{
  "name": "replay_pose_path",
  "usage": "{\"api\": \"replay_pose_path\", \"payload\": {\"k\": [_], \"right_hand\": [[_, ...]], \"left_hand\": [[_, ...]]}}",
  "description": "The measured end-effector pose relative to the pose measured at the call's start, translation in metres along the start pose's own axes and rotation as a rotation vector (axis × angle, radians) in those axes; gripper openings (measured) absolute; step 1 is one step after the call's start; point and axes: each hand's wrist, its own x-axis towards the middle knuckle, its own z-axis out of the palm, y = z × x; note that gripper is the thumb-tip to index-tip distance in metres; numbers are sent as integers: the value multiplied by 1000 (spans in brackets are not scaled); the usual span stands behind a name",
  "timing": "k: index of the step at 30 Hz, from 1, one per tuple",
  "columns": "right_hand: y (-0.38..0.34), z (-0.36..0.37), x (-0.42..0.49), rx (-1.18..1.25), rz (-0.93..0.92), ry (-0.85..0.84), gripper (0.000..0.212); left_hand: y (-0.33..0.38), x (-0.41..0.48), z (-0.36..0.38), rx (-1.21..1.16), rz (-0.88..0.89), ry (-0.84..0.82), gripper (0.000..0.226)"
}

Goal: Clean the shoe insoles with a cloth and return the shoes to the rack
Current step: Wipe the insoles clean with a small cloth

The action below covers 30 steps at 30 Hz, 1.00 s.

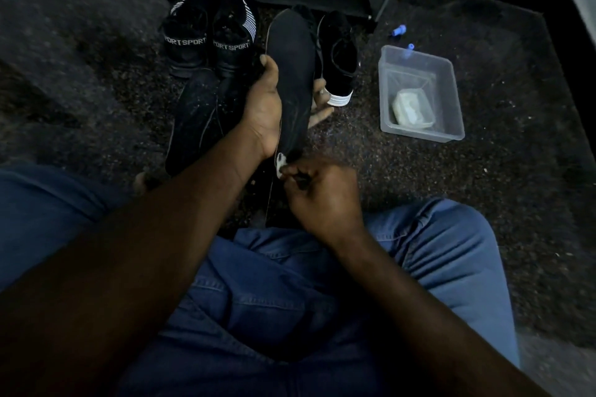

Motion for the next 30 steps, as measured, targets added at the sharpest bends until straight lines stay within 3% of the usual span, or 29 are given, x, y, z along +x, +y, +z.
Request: {"api": "replay_pose_path", "payload": {"k": [6,9,14,18,24,30], "right_hand": [[11,-26,48,118,223,319,13],[17,-22,71,16,273,260,15],[6,-2,65,-90,132,172,19],[16,1,54,-217,-96,139,24],[36,-15,60,-278,-8,294,25],[15,2,48,-250,-130,170,27]], "left_hand": [[-5,-8,3,81,-79,-28,85],[-8,-12,7,147,-79,-49,79],[-11,-11,6,152,-117,-78,88],[-11,-11,11,150,-52,-28,78],[-13,-13,14,215,-116,-96,90],[-15,-11,11,210,-70,-49,81]]}}
